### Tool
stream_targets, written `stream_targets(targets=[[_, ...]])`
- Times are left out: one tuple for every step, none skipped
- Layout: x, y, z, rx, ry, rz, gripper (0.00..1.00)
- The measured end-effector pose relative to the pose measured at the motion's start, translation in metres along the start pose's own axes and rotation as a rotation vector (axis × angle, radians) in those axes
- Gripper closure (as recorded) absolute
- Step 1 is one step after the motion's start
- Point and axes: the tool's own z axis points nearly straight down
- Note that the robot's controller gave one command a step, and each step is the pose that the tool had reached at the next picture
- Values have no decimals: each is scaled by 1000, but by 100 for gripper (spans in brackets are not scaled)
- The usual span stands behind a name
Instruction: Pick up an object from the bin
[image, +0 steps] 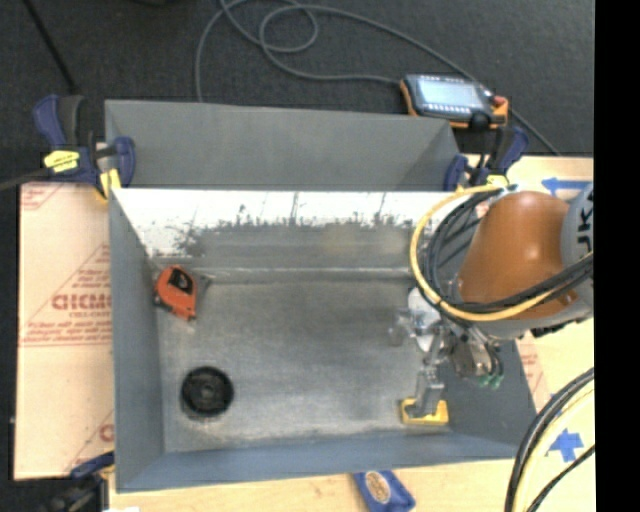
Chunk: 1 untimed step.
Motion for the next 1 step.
stream_targets(targets=[[-1,0,-4,1,-7,-3,0]])
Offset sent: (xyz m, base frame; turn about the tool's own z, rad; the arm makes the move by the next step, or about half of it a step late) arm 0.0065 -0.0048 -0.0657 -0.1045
